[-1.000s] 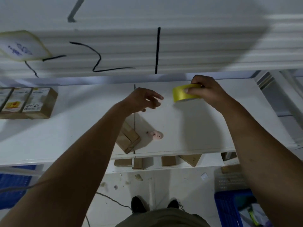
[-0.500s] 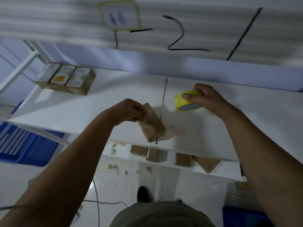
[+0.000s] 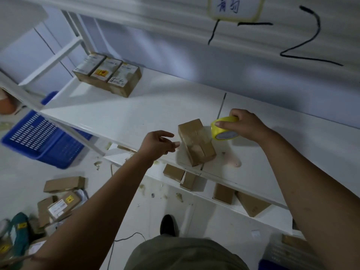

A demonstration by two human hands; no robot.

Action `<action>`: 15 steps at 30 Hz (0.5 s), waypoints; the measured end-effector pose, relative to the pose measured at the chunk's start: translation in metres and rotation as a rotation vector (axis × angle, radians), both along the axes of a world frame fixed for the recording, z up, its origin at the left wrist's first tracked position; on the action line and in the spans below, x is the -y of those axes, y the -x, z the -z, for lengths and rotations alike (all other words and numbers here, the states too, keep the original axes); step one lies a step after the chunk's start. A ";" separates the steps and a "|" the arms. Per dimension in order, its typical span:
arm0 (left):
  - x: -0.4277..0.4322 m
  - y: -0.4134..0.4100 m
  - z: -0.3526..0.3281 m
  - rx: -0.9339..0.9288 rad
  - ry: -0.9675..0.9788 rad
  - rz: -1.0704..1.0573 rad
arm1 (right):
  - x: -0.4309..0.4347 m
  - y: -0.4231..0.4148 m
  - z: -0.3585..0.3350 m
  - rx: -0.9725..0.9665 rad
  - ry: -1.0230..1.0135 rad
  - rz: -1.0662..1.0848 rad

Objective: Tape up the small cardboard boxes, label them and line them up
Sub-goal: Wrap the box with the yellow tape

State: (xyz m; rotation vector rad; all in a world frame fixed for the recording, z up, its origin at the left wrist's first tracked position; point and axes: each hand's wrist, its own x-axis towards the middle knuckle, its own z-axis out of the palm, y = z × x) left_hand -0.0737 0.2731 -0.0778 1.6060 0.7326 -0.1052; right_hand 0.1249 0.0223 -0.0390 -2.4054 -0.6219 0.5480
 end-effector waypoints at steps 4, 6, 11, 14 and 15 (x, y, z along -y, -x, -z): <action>0.006 -0.004 0.008 -0.001 -0.049 -0.022 | -0.002 -0.006 0.006 0.017 0.061 0.013; 0.008 -0.009 0.014 -0.017 -0.060 -0.039 | -0.004 -0.008 0.010 0.023 0.100 0.030; 0.027 -0.019 0.032 -0.099 0.022 -0.120 | -0.017 -0.002 0.022 -0.013 0.167 0.044; 0.039 -0.026 0.040 -0.154 -0.070 -0.163 | -0.021 0.001 0.025 -0.010 0.167 0.069; 0.042 -0.029 0.040 -0.177 -0.123 -0.174 | -0.021 0.002 0.026 -0.013 0.159 0.075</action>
